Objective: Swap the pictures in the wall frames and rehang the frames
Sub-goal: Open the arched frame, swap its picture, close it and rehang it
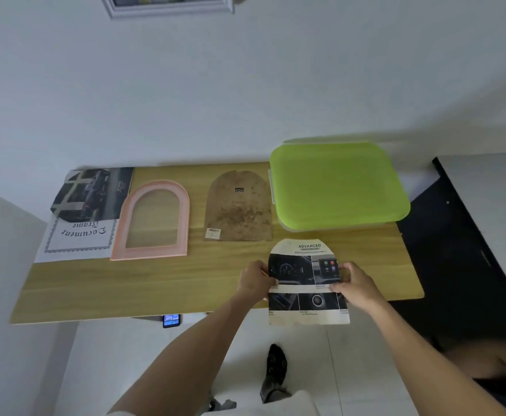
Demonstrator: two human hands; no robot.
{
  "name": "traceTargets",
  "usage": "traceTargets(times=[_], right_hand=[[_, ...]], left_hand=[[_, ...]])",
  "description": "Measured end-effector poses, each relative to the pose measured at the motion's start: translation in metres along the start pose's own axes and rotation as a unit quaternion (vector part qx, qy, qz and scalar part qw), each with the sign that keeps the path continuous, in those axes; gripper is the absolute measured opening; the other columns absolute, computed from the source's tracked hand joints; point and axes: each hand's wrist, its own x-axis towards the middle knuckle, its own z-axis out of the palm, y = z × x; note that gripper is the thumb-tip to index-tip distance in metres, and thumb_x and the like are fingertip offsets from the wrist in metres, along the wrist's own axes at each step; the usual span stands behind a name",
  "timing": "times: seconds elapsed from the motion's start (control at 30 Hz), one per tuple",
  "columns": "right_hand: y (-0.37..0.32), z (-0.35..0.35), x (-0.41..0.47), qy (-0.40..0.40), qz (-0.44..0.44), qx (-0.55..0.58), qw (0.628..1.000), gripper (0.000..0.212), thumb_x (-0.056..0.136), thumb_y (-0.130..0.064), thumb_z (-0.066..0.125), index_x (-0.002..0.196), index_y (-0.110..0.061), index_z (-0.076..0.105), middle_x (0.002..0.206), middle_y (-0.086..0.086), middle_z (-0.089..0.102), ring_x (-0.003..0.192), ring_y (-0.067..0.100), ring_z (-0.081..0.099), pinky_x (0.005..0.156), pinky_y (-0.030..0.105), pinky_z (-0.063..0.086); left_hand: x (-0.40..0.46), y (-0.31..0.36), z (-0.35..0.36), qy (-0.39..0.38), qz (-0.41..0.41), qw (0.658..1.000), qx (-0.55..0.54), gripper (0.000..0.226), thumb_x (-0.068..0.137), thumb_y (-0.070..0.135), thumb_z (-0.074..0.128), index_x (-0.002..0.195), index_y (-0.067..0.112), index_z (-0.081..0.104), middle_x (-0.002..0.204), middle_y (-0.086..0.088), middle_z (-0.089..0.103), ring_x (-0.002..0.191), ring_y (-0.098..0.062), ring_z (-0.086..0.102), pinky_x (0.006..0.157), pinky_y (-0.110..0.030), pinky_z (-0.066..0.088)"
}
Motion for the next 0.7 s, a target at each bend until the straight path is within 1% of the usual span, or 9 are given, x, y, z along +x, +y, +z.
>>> traceTargets(times=[0.07,0.17,0.23,0.3,0.37,0.47,0.57,0.63,0.7], right_hand=[[0.008,-0.008,0.006,0.016,0.000,-0.008,1.000,0.057,0.085,-0.011,0.073,0.135,-0.015,0.047,0.107,0.000,0.065,0.086,0.012,0.062,0.062,0.021,0.042],[0.012,-0.014,0.011,0.052,-0.002,-0.034,0.998,0.053,0.086,-0.015,0.070,0.134,-0.015,0.047,0.105,0.002,0.064,0.082,0.013,0.062,0.061,0.024,0.046],[0.012,-0.015,0.011,0.079,-0.018,-0.080,0.994,0.055,0.086,-0.022,0.069,0.136,-0.017,0.047,0.114,0.005,0.062,0.092,0.019,0.064,0.070,0.032,0.052],[0.010,-0.012,0.007,0.101,-0.030,-0.144,0.984,0.057,0.090,-0.028,0.067,0.141,-0.018,0.043,0.124,0.009,0.054,0.107,0.026,0.060,0.075,0.034,0.049],[0.010,-0.008,0.007,0.124,-0.061,-0.197,0.971,0.058,0.093,-0.033,0.063,0.144,-0.018,0.040,0.131,0.011,0.047,0.116,0.027,0.054,0.075,0.034,0.050],[0.013,-0.001,0.008,0.142,-0.131,-0.248,0.949,0.056,0.093,-0.037,0.062,0.143,-0.019,0.044,0.137,0.010,0.047,0.122,0.029,0.050,0.086,0.038,0.053],[0.018,0.006,0.012,0.129,-0.178,-0.279,0.935,0.055,0.090,-0.035,0.066,0.140,-0.018,0.053,0.141,0.012,0.048,0.126,0.032,0.049,0.092,0.043,0.050],[0.017,0.007,0.013,0.126,-0.180,-0.286,0.933,0.055,0.092,-0.036,0.064,0.143,-0.019,0.052,0.146,0.011,0.044,0.131,0.031,0.046,0.096,0.043,0.048],[0.017,0.007,0.015,0.125,-0.178,-0.291,0.932,0.056,0.095,-0.038,0.059,0.146,-0.021,0.047,0.152,0.010,0.039,0.136,0.030,0.041,0.100,0.042,0.045]], left_hand=[[0.005,0.008,0.013,0.013,0.009,1.000,0.006,0.020,0.078,0.005,0.074,0.091,0.010,0.059,0.095,-0.014,0.068,0.076,-0.030,0.071,0.057,-0.043,0.061],[0.013,0.011,0.027,0.044,0.021,0.999,0.022,0.034,0.075,0.012,0.074,0.106,0.011,0.060,0.094,-0.009,0.069,0.082,-0.029,0.069,0.068,-0.046,0.061],[0.012,0.013,0.033,0.062,0.038,0.996,0.056,0.045,0.077,0.015,0.072,0.119,0.008,0.056,0.101,-0.010,0.068,0.089,-0.028,0.067,0.076,-0.044,0.059],[0.005,0.018,0.035,0.080,0.071,0.987,0.122,0.048,0.082,0.015,0.068,0.127,0.006,0.051,0.114,-0.012,0.061,0.099,-0.029,0.061,0.084,-0.042,0.054],[0.001,0.018,0.037,0.092,0.111,0.967,0.210,0.049,0.086,0.019,0.065,0.130,0.009,0.047,0.124,-0.011,0.052,0.107,-0.030,0.056,0.088,-0.043,0.051],[-0.004,0.014,0.041,0.081,0.189,0.921,0.331,0.054,0.088,0.030,0.064,0.135,0.015,0.042,0.130,-0.007,0.044,0.117,-0.026,0.047,0.090,-0.041,0.049],[-0.002,0.007,0.047,0.046,0.265,0.865,0.424,0.065,0.090,0.035,0.062,0.146,0.014,0.036,0.149,-0.008,0.032,0.134,-0.026,0.034,0.107,-0.041,0.039],[0.000,0.005,0.052,0.021,0.278,0.841,0.464,0.066,0.093,0.034,0.058,0.149,0.010,0.032,0.156,-0.010,0.025,0.142,-0.029,0.026,0.114,-0.040,0.030],[0.002,0.004,0.054,0.014,0.278,0.835,0.475,0.064,0.094,0.034,0.057,0.148,0.008,0.033,0.158,-0.011,0.022,0.144,-0.028,0.024,0.114,-0.040,0.029]])
